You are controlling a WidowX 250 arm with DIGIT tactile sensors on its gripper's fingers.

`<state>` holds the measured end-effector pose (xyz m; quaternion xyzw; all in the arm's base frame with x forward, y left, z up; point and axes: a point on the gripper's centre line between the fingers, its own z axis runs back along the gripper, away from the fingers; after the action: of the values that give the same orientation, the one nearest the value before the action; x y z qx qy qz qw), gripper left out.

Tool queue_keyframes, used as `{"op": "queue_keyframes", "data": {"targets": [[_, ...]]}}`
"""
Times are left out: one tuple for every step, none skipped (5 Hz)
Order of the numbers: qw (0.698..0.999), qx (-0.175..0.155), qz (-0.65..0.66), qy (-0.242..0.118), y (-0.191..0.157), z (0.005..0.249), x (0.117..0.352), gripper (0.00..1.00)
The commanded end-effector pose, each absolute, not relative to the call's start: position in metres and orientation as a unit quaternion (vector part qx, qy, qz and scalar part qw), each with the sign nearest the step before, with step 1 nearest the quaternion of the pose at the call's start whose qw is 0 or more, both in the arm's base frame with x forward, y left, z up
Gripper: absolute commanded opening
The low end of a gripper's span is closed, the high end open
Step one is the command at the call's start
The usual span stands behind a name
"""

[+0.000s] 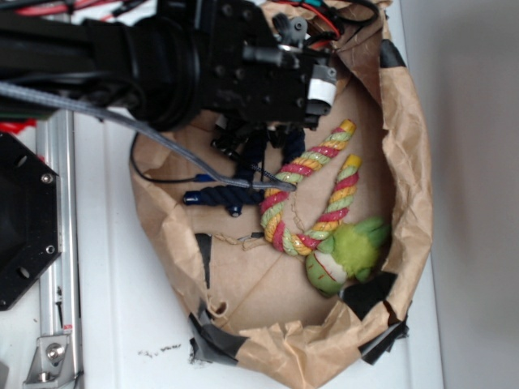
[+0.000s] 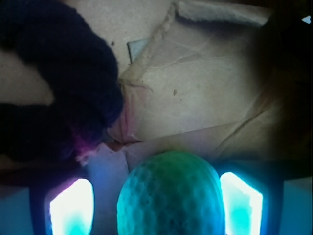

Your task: Grab the green ball.

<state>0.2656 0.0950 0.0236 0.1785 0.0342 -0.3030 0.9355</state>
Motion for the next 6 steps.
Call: {"op": "queue_keyframes", "data": {"targets": [[0.942,0.164,-0.289,0.037,0.09,0.016,0.266,0.0],[0.944,0.163,-0.284,0.037,0.092,0.021,0.267,0.0],[0.945,0.163,-0.28,0.038,0.092,0.026,0.267,0.0],[0.946,0.173,-0.272,0.028,0.084,0.043,0.267,0.0],[0.955,0.165,-0.246,-0.019,0.061,0.078,0.267,0.0],[0.986,0.078,-0.117,-0.093,0.023,0.133,0.272,0.0]]}}
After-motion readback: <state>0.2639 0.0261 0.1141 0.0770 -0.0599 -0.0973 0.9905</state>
